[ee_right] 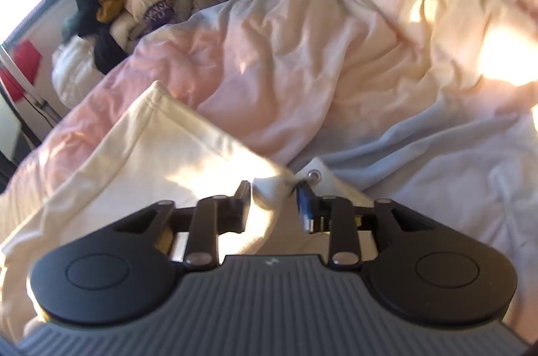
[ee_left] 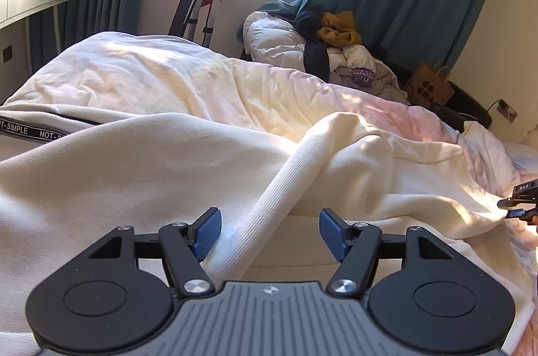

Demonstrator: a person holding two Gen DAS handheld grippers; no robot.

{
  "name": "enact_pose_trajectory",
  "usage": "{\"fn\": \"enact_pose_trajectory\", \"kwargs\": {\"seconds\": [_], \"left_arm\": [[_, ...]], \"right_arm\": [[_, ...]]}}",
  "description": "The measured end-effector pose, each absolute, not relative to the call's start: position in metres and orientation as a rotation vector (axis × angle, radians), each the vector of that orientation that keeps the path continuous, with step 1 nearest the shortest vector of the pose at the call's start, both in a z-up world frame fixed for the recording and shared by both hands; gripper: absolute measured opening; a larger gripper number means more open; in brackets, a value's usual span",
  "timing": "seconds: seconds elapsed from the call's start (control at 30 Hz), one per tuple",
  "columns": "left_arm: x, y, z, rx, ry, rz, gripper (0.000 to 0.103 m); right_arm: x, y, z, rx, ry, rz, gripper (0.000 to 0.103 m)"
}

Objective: Fold clothes

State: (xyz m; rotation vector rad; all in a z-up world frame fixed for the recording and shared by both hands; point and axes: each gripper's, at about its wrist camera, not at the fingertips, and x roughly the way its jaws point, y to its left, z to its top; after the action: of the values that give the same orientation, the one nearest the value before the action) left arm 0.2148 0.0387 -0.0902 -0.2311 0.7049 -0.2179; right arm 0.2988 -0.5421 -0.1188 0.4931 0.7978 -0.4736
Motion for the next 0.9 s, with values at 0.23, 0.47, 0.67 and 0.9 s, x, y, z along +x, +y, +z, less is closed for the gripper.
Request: {"fn": "enact_pose_trajectory", "kwargs": {"seconds": [0.23,0.47,0.67,0.9], "left_arm": [[0.216,0.035,-0.092,-0.217,0.709,-0.212,0.066],[0.218,0.025,-0.099,-0.144,0.675,-0.210,0.059],[0.223,0.027,-0.106,-0.145,0.662,-0.220,0.039],[0.231,0.043,-0.110,-0.237,0.648,-0.238,0.010]], "right_arm": [[0.304,-0.546,-0.108,0.370,0.827,-0.619,0.070],[0.363,-0.508,-0.103,0.512,0.893,-0.444,0.071],[0.455,-0.443,-0.091,0.509,0.905,-0.413,0.071],[0.509,-0.448,-0.103,0.459,0.870,-0.631,0.071]]}}
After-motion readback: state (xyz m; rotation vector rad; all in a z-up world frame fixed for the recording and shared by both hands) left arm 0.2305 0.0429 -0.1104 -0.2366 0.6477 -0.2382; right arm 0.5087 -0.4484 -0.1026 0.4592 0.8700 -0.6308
